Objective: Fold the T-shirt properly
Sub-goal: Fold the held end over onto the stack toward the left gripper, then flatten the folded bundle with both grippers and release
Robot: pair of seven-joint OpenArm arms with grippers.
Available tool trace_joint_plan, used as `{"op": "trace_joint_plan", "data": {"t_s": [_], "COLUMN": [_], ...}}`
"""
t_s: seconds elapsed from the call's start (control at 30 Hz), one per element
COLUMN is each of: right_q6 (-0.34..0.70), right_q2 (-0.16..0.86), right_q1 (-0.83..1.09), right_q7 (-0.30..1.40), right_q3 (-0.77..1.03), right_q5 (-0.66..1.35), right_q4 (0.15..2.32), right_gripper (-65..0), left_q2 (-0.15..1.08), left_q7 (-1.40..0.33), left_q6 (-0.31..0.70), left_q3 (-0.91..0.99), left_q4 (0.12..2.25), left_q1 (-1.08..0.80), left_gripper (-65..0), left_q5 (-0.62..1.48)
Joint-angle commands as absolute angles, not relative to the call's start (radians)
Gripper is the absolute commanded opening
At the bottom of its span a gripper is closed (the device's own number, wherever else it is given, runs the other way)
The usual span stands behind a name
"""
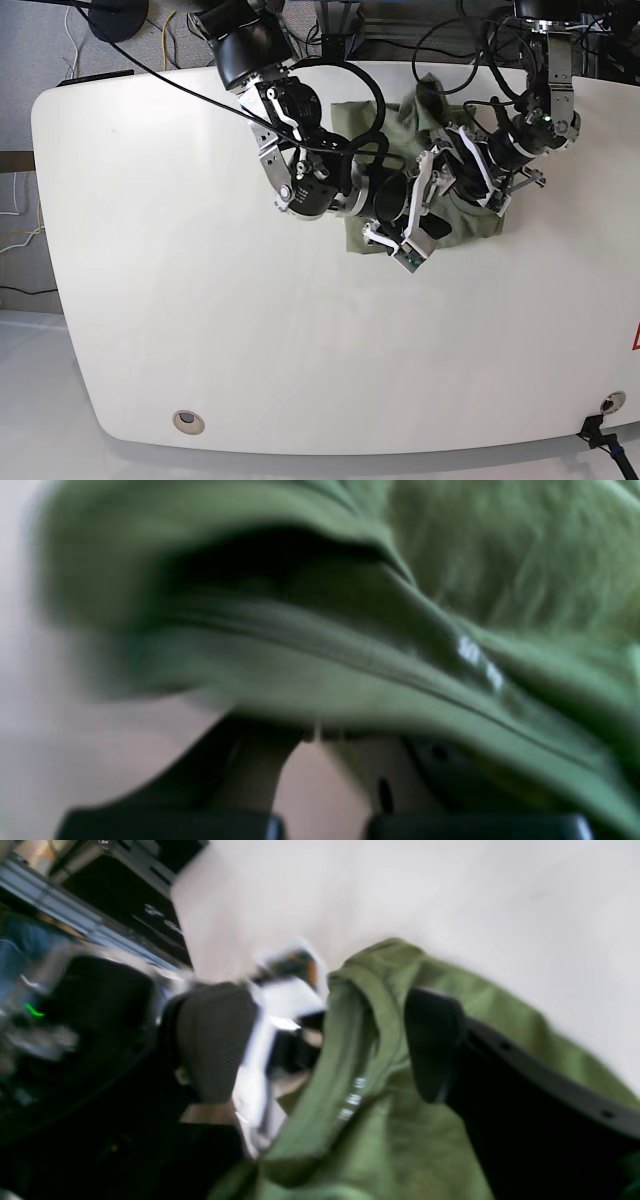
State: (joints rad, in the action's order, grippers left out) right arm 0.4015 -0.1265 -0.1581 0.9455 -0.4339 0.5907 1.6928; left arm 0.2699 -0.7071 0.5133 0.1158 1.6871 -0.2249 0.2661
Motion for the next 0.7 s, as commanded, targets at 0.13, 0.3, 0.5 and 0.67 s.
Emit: {"op": "trace_joint_plan", "data": {"t_s": [0.13,0.3,0.5,0.67], "right_q6": [0.409,0.409,0.409,0.409], "right_q2": [-0.05,-0.019,-0.019,-0.021], "right_q1": [-0.176,-0.171,-0.229,-0.278], "right_q7": [0.923,0.923,0.918,0.852], "right_q3": [-0.432,-0.377,-0.295,-0.298], "right_q5": [0.608,0.608,0.608,0.607], "right_q4": [1.721,1.719,1.661,1.569], "right_gripper": [-16.8,-16.8,-36.3,-65.0], "left_q2": [0.297,0.291,0.209,0.104], "left_q7": [-0.671,-0.671,-0.674,-0.671], "left_q6": [0.513,0.515,0.698,0.698], "left_q3": [0.338,0.529,0.414,0.387], "left_q4": [1.891,1.9,1.954,1.954], "left_q1": [-0.197,-0.133,-0.311,-0.397], "left_gripper": [-65.0,-65.0,-65.0,-65.0], "left_q5": [0.28,0.285,0.285,0.282]}}
